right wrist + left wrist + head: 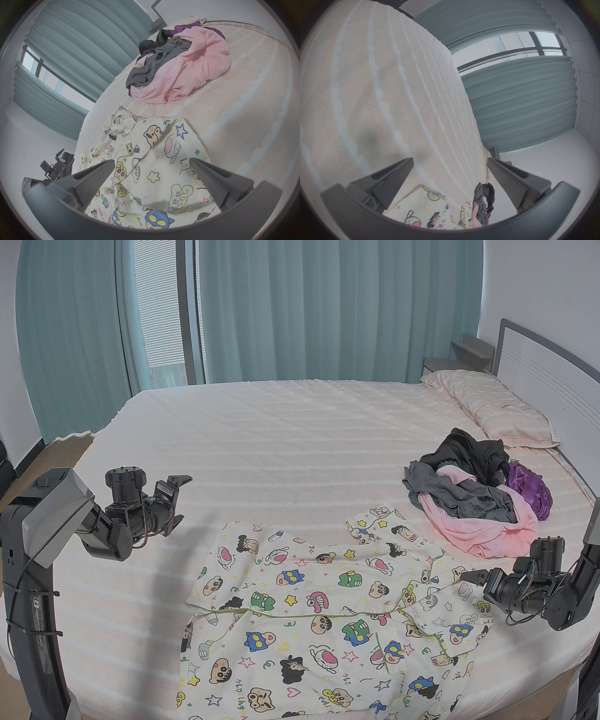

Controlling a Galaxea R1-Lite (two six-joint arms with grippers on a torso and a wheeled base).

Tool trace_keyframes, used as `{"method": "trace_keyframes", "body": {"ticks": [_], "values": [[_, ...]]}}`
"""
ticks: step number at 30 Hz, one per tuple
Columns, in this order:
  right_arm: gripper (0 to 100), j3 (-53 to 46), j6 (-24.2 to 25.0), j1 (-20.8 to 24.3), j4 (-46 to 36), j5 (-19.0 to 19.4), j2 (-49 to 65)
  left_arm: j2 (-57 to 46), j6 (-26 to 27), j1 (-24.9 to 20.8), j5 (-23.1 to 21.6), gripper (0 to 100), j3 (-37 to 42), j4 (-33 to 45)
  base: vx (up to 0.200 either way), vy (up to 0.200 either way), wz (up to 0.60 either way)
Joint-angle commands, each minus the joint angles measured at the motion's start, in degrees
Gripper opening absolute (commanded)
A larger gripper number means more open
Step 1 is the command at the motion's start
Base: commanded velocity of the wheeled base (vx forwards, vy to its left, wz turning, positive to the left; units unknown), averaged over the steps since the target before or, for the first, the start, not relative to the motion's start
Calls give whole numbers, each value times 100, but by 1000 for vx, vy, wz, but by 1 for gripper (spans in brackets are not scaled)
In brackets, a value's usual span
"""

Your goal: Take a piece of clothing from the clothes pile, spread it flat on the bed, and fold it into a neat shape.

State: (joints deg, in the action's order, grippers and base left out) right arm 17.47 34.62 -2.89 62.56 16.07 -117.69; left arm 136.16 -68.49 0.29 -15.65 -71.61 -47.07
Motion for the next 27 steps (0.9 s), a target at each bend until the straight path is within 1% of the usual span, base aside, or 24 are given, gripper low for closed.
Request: {"method": "trace_keyframes", "body": {"ticks": [1,4,6,12,13,17,21,24,27], "values": [[100,2,1,-1,2,-7,-9,43,187,23,-78,100,191,13,0,0,0],[100,2,1,-1,2,-7,-9,51,477,-144,-280,100,384,-4,0,0,0],[100,-7,1,-1,2,2,-17,51,556,-231,-368,100,420,-4,0,0,0],[100,-7,-8,-1,2,-7,-44,192,907,-574,-439,100,420,22,0,0,0],[100,-7,-8,-1,2,-7,-44,262,1065,-644,-474,100,420,22,0,0,0],[100,-7,-8,8,2,-7,-44,377,1408,-680,-474,100,376,40,0,0,0],[100,-7,-8,8,2,-7,-44,438,1514,-680,-465,100,349,31,0,0,0],[100,-7,-8,8,2,-7,-70,570,1865,-697,-360,100,305,13,0,0,0],[100,-7,-8,8,2,-16,-88,596,1892,-688,-228,100,209,22,0,0,0]]}}
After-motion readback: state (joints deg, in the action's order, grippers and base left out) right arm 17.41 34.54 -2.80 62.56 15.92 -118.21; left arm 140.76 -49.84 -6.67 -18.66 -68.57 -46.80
